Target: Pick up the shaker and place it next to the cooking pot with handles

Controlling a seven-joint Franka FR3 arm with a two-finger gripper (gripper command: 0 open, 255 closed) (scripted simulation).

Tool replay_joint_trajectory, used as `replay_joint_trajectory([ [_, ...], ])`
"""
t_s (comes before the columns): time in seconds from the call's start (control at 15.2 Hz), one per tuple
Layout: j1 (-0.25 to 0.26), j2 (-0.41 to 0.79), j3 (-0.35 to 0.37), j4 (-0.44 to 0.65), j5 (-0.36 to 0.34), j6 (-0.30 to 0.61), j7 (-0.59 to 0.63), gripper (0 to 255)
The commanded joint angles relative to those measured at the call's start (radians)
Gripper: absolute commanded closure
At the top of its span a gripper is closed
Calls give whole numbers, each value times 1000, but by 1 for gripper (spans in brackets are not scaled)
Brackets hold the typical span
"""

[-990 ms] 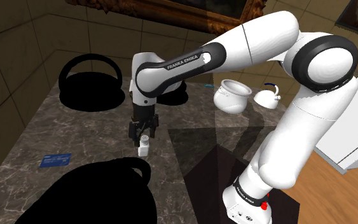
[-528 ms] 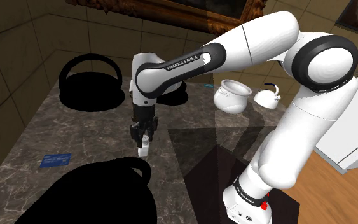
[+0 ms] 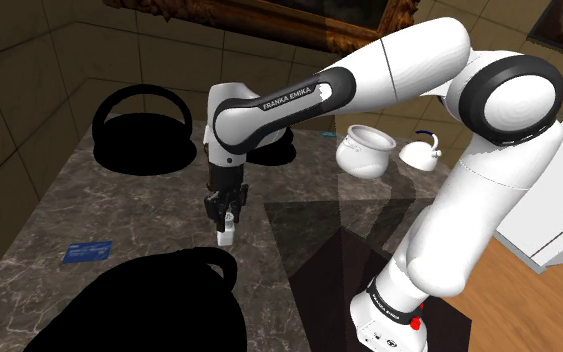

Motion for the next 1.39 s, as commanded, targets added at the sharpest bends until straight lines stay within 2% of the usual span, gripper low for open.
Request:
replay_joint_trajectory([
  [0.0,0,1,0,-1,0,1,0,255],
  [1.32,-9,-112,-9,150,7,-259,33,255],
])
